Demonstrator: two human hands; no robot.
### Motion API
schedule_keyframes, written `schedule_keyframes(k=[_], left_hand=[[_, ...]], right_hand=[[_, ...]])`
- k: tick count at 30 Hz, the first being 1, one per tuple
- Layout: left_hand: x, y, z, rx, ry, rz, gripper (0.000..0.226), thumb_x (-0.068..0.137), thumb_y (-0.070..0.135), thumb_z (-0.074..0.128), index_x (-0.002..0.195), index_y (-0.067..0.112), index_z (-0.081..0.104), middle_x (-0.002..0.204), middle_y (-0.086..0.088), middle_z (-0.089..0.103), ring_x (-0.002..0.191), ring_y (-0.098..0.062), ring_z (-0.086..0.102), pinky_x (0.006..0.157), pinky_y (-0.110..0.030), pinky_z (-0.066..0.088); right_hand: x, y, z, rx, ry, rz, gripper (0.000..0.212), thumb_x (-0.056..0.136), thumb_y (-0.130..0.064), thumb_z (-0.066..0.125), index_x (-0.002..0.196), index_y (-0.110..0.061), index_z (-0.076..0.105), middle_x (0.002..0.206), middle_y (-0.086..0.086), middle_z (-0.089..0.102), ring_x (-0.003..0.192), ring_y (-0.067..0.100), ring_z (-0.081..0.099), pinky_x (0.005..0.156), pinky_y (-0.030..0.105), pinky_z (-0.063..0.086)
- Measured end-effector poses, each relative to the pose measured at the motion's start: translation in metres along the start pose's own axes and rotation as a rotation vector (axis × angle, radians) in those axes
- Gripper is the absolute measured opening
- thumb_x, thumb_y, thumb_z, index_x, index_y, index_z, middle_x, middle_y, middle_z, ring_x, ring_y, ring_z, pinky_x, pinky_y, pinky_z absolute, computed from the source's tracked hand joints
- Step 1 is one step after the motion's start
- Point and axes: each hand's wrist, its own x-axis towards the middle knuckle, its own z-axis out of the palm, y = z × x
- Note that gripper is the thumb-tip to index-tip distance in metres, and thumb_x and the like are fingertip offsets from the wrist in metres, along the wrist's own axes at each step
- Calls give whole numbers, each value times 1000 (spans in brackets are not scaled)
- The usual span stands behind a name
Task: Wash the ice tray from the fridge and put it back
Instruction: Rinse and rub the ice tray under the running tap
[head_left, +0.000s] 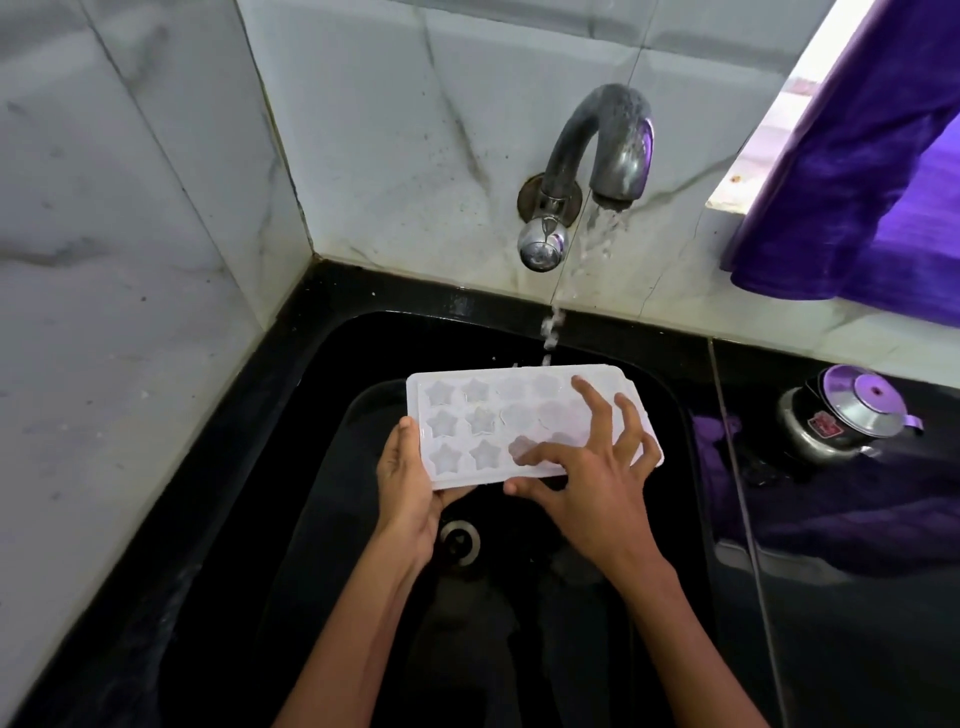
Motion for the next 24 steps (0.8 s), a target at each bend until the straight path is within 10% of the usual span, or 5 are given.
schedule_keyframes(k=[15,20,24], left_hand=[[14,-4,3,34,-48,14,34,100,40,37,112,19,61,99,-5,75,88,-23,72,63,-38,60],[16,-10,4,46,-53,-4,33,99,41,39,112,19,61,99,-4,75,87,-22,72,58,-35,58],[16,-13,8,71,-94,-2,33,98,42,40,108,21,63,98,-5,75,88,-24,72,64,-40,60]], right_hand=[[2,6,-1,-52,-24,-56,36,76,-66,53,106,-50,64,160,-4,-1,142,27,-18,105,39,-15],[3,10,-8,17,37,-24,31,57,-62,75,80,-41,74,157,-8,17,144,25,-6,107,40,-3],[10,9,-18,131,23,-8,49,50,-84,58,68,-40,67,151,-16,29,146,13,-3,112,45,-4]])
